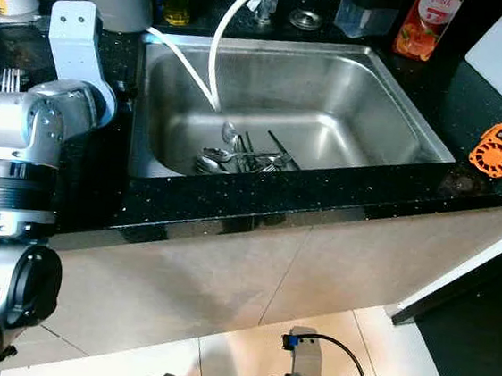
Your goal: Kitchen organization
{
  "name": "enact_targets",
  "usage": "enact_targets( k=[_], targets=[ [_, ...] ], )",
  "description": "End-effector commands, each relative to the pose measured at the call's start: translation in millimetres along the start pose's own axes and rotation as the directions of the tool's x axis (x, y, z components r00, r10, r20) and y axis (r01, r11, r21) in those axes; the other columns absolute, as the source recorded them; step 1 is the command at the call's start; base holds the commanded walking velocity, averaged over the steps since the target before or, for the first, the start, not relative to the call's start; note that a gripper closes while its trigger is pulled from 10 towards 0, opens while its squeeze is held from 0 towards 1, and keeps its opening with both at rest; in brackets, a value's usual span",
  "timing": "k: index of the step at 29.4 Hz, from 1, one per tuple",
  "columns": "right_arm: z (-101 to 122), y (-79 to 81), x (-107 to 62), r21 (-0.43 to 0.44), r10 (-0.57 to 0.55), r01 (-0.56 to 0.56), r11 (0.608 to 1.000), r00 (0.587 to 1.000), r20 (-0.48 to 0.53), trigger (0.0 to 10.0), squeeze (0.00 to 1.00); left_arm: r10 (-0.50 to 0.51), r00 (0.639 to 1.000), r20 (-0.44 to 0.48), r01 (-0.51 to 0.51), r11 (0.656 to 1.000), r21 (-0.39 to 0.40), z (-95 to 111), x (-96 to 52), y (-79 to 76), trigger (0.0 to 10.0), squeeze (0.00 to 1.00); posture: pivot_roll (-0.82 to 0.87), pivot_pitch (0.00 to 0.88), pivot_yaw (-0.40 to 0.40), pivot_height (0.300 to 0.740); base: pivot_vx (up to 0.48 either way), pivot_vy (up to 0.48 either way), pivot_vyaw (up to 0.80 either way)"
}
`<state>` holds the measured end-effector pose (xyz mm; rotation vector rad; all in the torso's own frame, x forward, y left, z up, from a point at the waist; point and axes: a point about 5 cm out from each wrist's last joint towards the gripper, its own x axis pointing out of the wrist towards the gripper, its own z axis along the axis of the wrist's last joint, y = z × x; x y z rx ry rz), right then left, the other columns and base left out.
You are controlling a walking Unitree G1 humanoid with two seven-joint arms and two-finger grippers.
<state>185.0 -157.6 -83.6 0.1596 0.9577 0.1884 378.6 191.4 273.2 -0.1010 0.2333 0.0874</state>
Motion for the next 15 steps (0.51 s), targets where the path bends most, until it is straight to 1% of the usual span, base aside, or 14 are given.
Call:
enact_targets(
  k=[1, 9, 10, 11, 13, 14, 15],
  targets=[
    [-8.5, -4.8, -2.6, 0.019, -0.019, 0.020, 1.000, 1.000, -0.020, 10.0, 0.00, 0.004, 0.999, -0.049, -0.004, 1.000, -0.004, -13.1, 3.5, -0.2, 10.0, 0.00, 0.10, 0.146, -0.044, 0.740, 0.000, 0.000, 0.00],
    [-7.9, -5.0, -2.6, 0.018, -0.022, 0.022, 1.000, 1.000, -0.017, 10.0, 0.00, 0.000, 0.996, -0.089, -0.001, 1.000, -0.012, -20.9, 5.6, 0.1, 10.0, 0.00, 0.10, 0.144, -0.041, 0.740, 0.000, 0.000, 0.00],
    [-7.9, -5.1, -2.6, 0.019, -0.024, 0.025, 1.000, 1.000, -0.016, 10.0, 0.00, -0.006, 0.993, -0.119, 0.005, 1.000, -0.004, -26.9, 6.9, 0.6, 10.0, 0.00, 0.10, 0.143, -0.041, 0.740, 0.000, 0.000, 0.00],
    [-7.9, -5.1, -2.6, 0.019, -0.024, 0.025, 1.000, 1.000, -0.016, 10.0, 0.00, -0.006, 0.993, -0.119, 0.005, 1.000, -0.004, -26.9, 6.9, 0.6, 10.0, 0.00, 0.10, 0.143, -0.041, 0.740, 0.000, 0.000, 0.00],
    [-7.5, -5.0, -2.5, 0.021, -0.026, 0.026, 0.999, 1.000, -0.014, 10.0, 0.00, -0.009, 0.988, -0.152, 0.008, 1.000, -0.010, -34.0, 8.6, 2.1, 10.0, 0.00, 0.10, 0.144, -0.041, 0.740, 0.000, 0.000, 0.00],
    [-7.3, -5.0, -2.4, 0.022, -0.027, 0.027, 0.999, 1.000, -0.013, 10.0, 0.00, -0.009, 0.987, -0.160, 0.007, 1.000, -0.017, -35.9, 9.1, 2.8, 8.0, 0.00, 0.10, 0.144, -0.041, 0.740, 0.000, 0.000, 0.00],
    [-7.3, -4.9, -2.4, 0.022, -0.027, 0.027, 0.999, 1.000, -0.012, 10.0, 0.00, -0.010, 0.987, -0.162, 0.007, 1.000, -0.021, -36.9, 9.5, 3.4, 7.2, 0.00, 0.10, 0.144, -0.041, 0.740, 0.000, 0.000, 0.00]
  ],
)
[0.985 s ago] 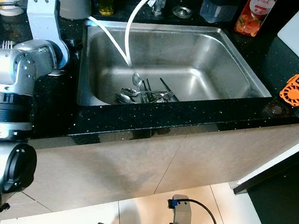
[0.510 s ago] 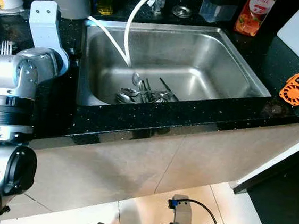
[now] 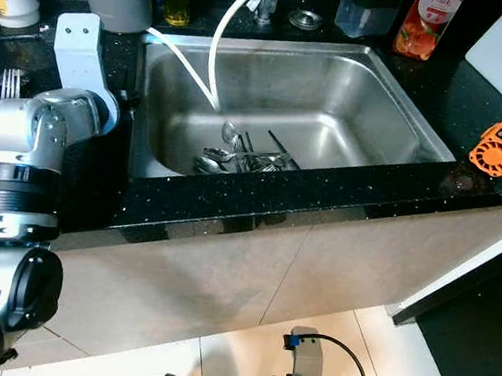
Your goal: Kitchen organization
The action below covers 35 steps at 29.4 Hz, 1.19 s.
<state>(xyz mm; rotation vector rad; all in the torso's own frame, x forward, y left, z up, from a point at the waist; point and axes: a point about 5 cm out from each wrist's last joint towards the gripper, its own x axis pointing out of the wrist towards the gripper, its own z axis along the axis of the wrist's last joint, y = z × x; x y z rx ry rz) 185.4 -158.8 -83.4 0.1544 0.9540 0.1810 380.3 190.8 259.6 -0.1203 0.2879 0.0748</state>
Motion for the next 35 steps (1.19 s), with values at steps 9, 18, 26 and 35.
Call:
enact_targets(
  k=[9, 18, 26, 35],
  targets=[
    [-7.2, -3.8, -2.0, 0.024, -0.022, 0.023, 0.999, 1.000, -0.015, 10.0, 0.00, 0.003, 0.994, -0.109, -0.004, 1.000, -0.011, -24.0, 7.0, 5.9, 0.0, 0.00, 0.10, 0.144, -0.040, 0.740, 0.000, 0.000, 0.00],
    [-5.9, -3.4, -1.6, 0.026, -0.027, 0.027, 0.999, 1.000, -0.012, 10.0, 0.00, 0.000, 0.997, -0.075, -0.001, 1.000, -0.014, -18.1, 7.5, 5.3, 0.0, 0.00, 0.10, 0.141, -0.038, 0.740, 0.000, 0.000, 0.00],
    [-5.7, -3.1, -1.4, 0.027, -0.029, 0.030, 0.999, 1.000, -0.012, 10.0, 0.00, -0.024, 1.000, 0.014, 0.025, 0.997, -0.067, -2.6, 6.1, 0.7, 0.0, 0.00, 0.10, 0.136, -0.038, 0.740, 0.000, 0.000, 0.00],
    [-5.7, -2.4, -1.1, 0.018, -0.029, 0.029, 0.999, 0.999, -0.014, 10.0, 0.00, -0.187, 0.944, 0.271, 0.223, 0.969, -0.108, 46.3, -10.8, -26.9, 0.0, 0.00, 0.10, 0.127, -0.037, 0.740, 0.000, 0.000, 0.00]
  ],
)
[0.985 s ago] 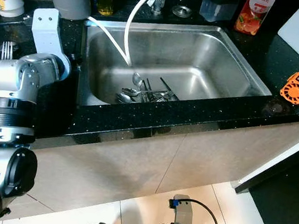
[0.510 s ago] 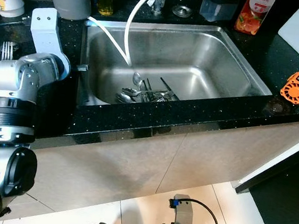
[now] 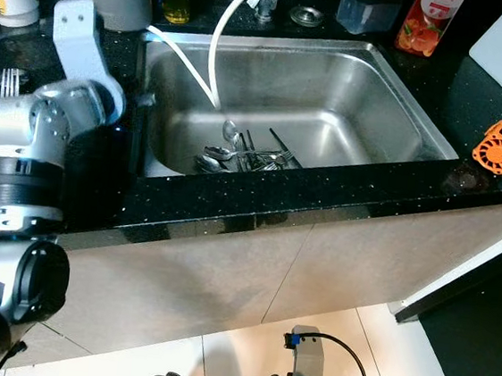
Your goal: Kitchen organization
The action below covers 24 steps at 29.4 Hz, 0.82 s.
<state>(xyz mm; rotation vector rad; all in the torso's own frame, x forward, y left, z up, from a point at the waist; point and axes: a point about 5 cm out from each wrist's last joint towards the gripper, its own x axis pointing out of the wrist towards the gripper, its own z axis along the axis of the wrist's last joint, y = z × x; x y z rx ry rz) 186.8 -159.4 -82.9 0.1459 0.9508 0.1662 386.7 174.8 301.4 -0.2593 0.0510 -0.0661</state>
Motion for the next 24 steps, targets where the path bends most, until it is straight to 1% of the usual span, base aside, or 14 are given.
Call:
enact_targets(
  k=[1, 7, 8, 12, 13, 14, 15, 16, 17, 18, 19, 20, 22, 24],
  targets=[
    [-7.0, -1.6, -1.3, 0.018, -0.013, 0.013, 1.000, 1.000, -0.018, 10.0, 0.00, -0.052, 0.997, 0.063, 0.054, 0.998, -0.022, 10.8, -1.8, -10.0, 0.0, 0.00, 0.10, 0.126, -0.036, 0.740, 0.000, 0.000, 0.00],
    [-6.7, -0.8, -1.0, 0.020, -0.014, 0.015, 1.000, 1.000, -0.015, 10.0, 0.00, -0.137, 0.980, 0.143, 0.147, 0.987, -0.058, 22.6, -4.3, -23.0, 0.0, 0.00, 0.10, 0.127, -0.031, 0.740, 0.000, 0.000, 0.00],
    [-6.6, -0.7, -1.0, 0.021, -0.015, 0.015, 1.000, 1.000, -0.015, 10.0, 0.00, -0.148, 0.976, 0.161, 0.158, 0.986, -0.050, 24.9, -5.7, -25.1, 0.5, 0.00, 0.10, 0.128, -0.030, 0.740, 0.000, 0.000, 0.00],
    [-6.3, -0.4, -0.8, 0.025, -0.016, 0.016, 1.000, 1.000, -0.014, 10.0, 0.00, -0.136, 0.972, 0.192, 0.142, 0.990, -0.017, 29.5, -8.9, -24.1, 0.0, 0.00, 0.10, 0.128, -0.029, 0.740, 0.000, 0.000, 0.00],
    [-6.3, -0.3, -0.8, 0.025, -0.016, 0.016, 1.000, 1.000, -0.014, 10.0, 0.00, -0.117, 0.971, 0.207, 0.114, 0.993, 0.027, 31.7, -10.5, -22.0, 0.9, 0.00, 0.10, 0.128, -0.029, 0.740, 0.000, 0.000, 0.00],
    [-6.3, -0.4, -0.8, 0.026, -0.016, 0.016, 1.000, 1.000, -0.013, 10.0, 0.00, -0.089, 0.969, 0.231, 0.063, 0.991, 0.116, 35.5, -13.5, -20.0, 2.1, 0.00, 0.10, 0.129, -0.029, 0.740, 0.000, 0.000, 0.00],
    [-6.2, -0.4, -0.8, 0.026, -0.016, 0.016, 1.000, 1.000, -0.014, 10.0, 0.00, -0.053, 0.967, 0.247, -0.002, 0.976, 0.216, 39.1, -18.0, -18.1, 10.0, 0.00, 0.10, 0.129, -0.032, 0.740, 0.000, 0.000, 0.00],
    [-6.2, -0.4, -0.8, 0.026, -0.016, 0.016, 1.000, 1.000, -0.014, 10.0, 0.00, -0.029, 0.965, 0.260, -0.047, 0.959, 0.280, 41.3, -21.1, -17.2, 10.0, 0.00, 0.10, 0.129, -0.032, 0.740, 0.000, 0.000, 0.00],
    [-6.2, -0.4, -0.8, 0.026, -0.016, 0.016, 1.000, 1.000, -0.014, 10.0, 0.00, -0.029, 0.965, 0.260, -0.047, 0.959, 0.280, 41.3, -21.1, -17.2, 10.0, 0.00, 0.10, 0.129, -0.032, 0.740, 0.000, 0.000, 0.00],
    [-6.1, -0.2, -0.7, 0.025, -0.015, 0.015, 1.000, 1.000, -0.014, 10.0, 0.00, 0.018, 0.965, 0.262, -0.108, 0.937, 0.332, 42.7, -25.4, -12.6, 10.0, 0.00, 0.11, 0.131, -0.033, 0.740, 0.000, 0.000, 0.00],
    [-6.1, -0.2, -0.7, 0.025, -0.015, 0.015, 1.000, 1.000, -0.014, 10.0, 0.00, 0.018, 0.965, 0.262, -0.108, 0.937, 0.332, 42.7, -25.4, -12.6, 10.0, 0.00, 0.11, 0.131, -0.033, 0.740, 0.000, 0.000, 0.00],
    [-6.0, -0.1, -0.6, 0.024, -0.014, 0.014, 1.000, 1.000, -0.015, 10.0, 0.00, 0.059, 0.963, 0.262, -0.155, 0.920, 0.361, 43.1, -28.5, -8.2, 10.0, 0.00, 0.11, 0.132, -0.034, 0.740, 0.000, 0.000, 0.00],
    [-5.7, 0.6, -0.4, 0.017, -0.010, 0.010, 1.000, 1.000, -0.018, 10.0, 0.00, 0.173, 0.955, 0.239, -0.261, 0.876, 0.406, 37.5, -37.0, 8.3, 10.0, 0.00, 0.12, 0.133, -0.040, 0.740, 0.000, 0.000, 0.00],
    [-5.6, 1.0, -0.2, 0.006, -0.005, 0.006, 1.000, 1.000, -0.023, 10.0, 0.00, 0.253, 0.946, 0.203, -0.319, 0.838, 0.442, 27.6, -46.6, 22.5, 10.0, 0.00, 0.14, 0.138, -0.049, 0.740, 0.000, 0.000, 0.00]
  ],
)
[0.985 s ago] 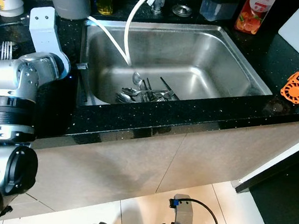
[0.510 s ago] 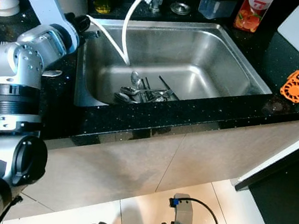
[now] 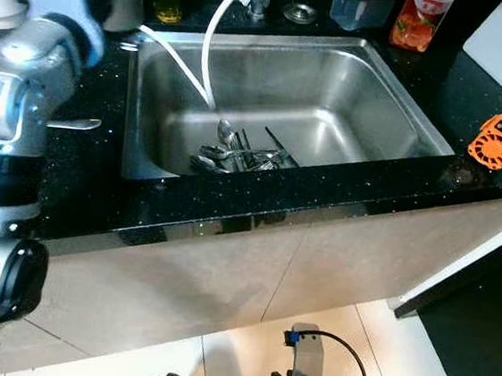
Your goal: Kitchen organization
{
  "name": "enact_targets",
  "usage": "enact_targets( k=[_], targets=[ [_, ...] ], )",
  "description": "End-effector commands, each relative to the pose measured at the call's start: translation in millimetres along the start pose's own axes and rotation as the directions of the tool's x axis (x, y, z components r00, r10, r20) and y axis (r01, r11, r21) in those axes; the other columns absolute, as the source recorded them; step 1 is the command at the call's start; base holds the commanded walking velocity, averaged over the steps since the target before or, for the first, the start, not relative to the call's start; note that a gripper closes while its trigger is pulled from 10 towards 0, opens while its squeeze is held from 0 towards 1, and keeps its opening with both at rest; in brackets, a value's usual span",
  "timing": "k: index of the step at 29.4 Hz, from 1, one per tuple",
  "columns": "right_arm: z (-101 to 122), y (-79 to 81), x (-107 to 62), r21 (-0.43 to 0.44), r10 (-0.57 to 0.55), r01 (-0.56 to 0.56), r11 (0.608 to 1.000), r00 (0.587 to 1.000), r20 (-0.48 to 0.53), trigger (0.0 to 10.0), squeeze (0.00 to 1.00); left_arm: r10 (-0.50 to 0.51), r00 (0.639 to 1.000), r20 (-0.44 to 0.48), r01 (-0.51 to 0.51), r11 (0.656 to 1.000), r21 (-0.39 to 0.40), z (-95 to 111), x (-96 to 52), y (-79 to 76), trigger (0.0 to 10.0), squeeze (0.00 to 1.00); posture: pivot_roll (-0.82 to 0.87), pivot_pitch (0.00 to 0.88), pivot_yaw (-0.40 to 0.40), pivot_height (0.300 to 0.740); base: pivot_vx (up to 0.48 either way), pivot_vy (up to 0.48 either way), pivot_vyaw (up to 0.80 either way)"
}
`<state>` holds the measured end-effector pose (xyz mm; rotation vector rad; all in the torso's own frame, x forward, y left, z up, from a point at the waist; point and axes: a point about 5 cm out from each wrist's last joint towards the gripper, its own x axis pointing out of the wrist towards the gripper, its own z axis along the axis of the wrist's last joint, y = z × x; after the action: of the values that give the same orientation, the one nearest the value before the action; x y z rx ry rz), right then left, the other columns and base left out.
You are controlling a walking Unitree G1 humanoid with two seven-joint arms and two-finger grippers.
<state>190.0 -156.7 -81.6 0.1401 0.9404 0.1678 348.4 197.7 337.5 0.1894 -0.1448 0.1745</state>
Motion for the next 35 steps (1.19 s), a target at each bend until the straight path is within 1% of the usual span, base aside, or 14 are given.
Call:
enact_targets(
  k=[1, 7, 12, 15, 16, 19, 20, 22, 23, 28, 29, 30, 31, 35],
  targets=[
    [-8.7, -1.5, -1.6, 0.009, -0.003, 0.003, 1.000, 0.999, -0.034, 10.0, 0.00, 0.070, 0.993, -0.097, -0.062, 0.995, 0.079, -18.1, -8.7, 10.1, 10.0, 0.00, 0.14, 0.138, -0.049, 0.740, 0.000, 0.000, 0.00],
    [-7.5, -0.1, -1.4, -0.005, 0.026, -0.026, 1.000, 0.999, -0.033, 10.0, 0.00, 0.144, 0.975, -0.171, -0.119, 0.982, 0.150, -37.2, -28.2, 28.5, 10.0, 0.00, 0.16, 0.145, -0.067, 0.740, 0.000, 0.000, 0.00],
    [-4.8, 0.4, -1.2, -0.052, 0.049, -0.050, 0.997, 0.998, -0.031, 10.0, 0.00, 0.240, 0.963, -0.125, -0.207, 0.950, 0.232, -40.9, -43.7, 45.0, 10.0, 0.00, 0.19, 0.149, -0.080, 0.740, 0.000, 0.000, 0.77],
    [-4.2, 0.7, -1.0, -0.050, 0.051, -0.053, 0.997, 0.998, -0.031, 10.0, 0.00, 0.266, 0.959, -0.099, -0.236, 0.942, 0.239, -38.2, -47.3, 48.2, 10.0, 0.00, 0.19, 0.149, -0.084, 0.740, 0.000, 0.000, 0.77],
    [-3.5, 1.2, -0.7, -0.045, 0.054, -0.056, 0.997, 0.998, -0.032, 10.0, 0.00, 0.282, 0.955, -0.086, -0.262, 0.945, 0.194, -36.4, -51.2, 50.1, 10.0, 0.00, 0.19, 0.150, -0.090, 0.740, 0.000, 0.000, 0.74],
    [-3.2, 1.3, -0.6, -0.043, 0.055, -0.056, 0.997, 0.998, -0.032, 10.0, 0.00, 0.282, 0.956, -0.079, -0.265, 0.949, 0.172, -35.6, -52.2, 50.0, 10.0, 0.00, 0.20, 0.150, -0.090, 0.740, 0.000, 0.000, 0.74],
    [-2.6, 1.8, -0.4, -0.046, 0.059, -0.061, 0.997, 0.998, -0.034, 10.0, 0.00, 0.280, 0.957, -0.073, -0.270, 0.956, 0.117, -33.9, -54.3, 49.0, 10.0, 0.00, 0.19, 0.148, -0.091, 0.740, 0.000, 0.000, 0.72],
    [-2.4, 2.0, -0.4, -0.049, 0.061, -0.063, 0.997, 0.998, -0.034, 10.0, 0.00, 0.282, 0.957, -0.073, -0.274, 0.956, 0.106, -33.5, -54.8, 48.9, 10.0, 0.00, 0.19, 0.148, -0.091, 0.740, 0.000, 0.000, 0.72],
    [-1.9, 1.8, -0.3, -0.049, 0.060, -0.062, 0.997, 0.998, -0.033, 10.0, 0.00, 0.260, 0.960, -0.101, -0.255, 0.965, 0.060, -36.9, -54.6, 47.0, 10.0, 0.00, 0.19, 0.147, -0.091, 0.740, 0.000, 0.000, 0.71],
    [-2.1, 1.7, -0.3, -0.033, 0.056, -0.057, 0.998, 0.998, -0.033, 10.0, 0.00, 0.200, 0.969, -0.146, -0.204, 0.979, -0.014, -45.5, -53.0, 40.8, 10.0, 0.00, 0.18, 0.145, -0.087, 0.740, 0.000, 0.000, 0.54],
    [-2.2, 0.1, -0.4, -0.018, 0.037, -0.037, 0.999, 0.999, -0.031, 10.0, 0.00, 0.140, 0.977, -0.164, -0.154, 0.985, -0.080, -49.7, -51.7, 34.9, 10.0, 0.11, 0.18, 0.144, -0.084, 0.740, 0.000, 0.000, 0.00],
    [-2.2, 0.1, -0.4, -0.018, 0.037, -0.037, 0.999, 0.999, -0.031, 10.0, 0.00, 0.140, 0.977, -0.164, -0.154, 0.985, -0.080, -49.7, -51.7, 34.9, 10.0, 0.11, 0.18, 0.144, -0.084, 0.740, 0.000, 0.000, 0.00],
    [-2.2, -0.3, -0.4, -0.013, 0.032, -0.032, 0.999, 0.999, -0.030, 10.0, 0.00, 0.125, 0.978, -0.168, -0.142, 0.985, -0.098, -50.7, -51.5, 33.5, 10.0, 1.00, 0.18, 0.144, -0.084, 0.740, 0.000, 0.000, 0.00],
    [-2.1, -0.8, -0.5, -0.016, 0.030, -0.030, 0.999, 0.999, -0.031, 10.0, 0.00, 0.032, 0.990, -0.134, -0.056, 0.982, -0.179, -45.9, -48.8, 23.6, 10.0, 1.00, 0.17, 0.142, -0.083, 0.740, 0.000, 0.000, 0.00]
  ],
)
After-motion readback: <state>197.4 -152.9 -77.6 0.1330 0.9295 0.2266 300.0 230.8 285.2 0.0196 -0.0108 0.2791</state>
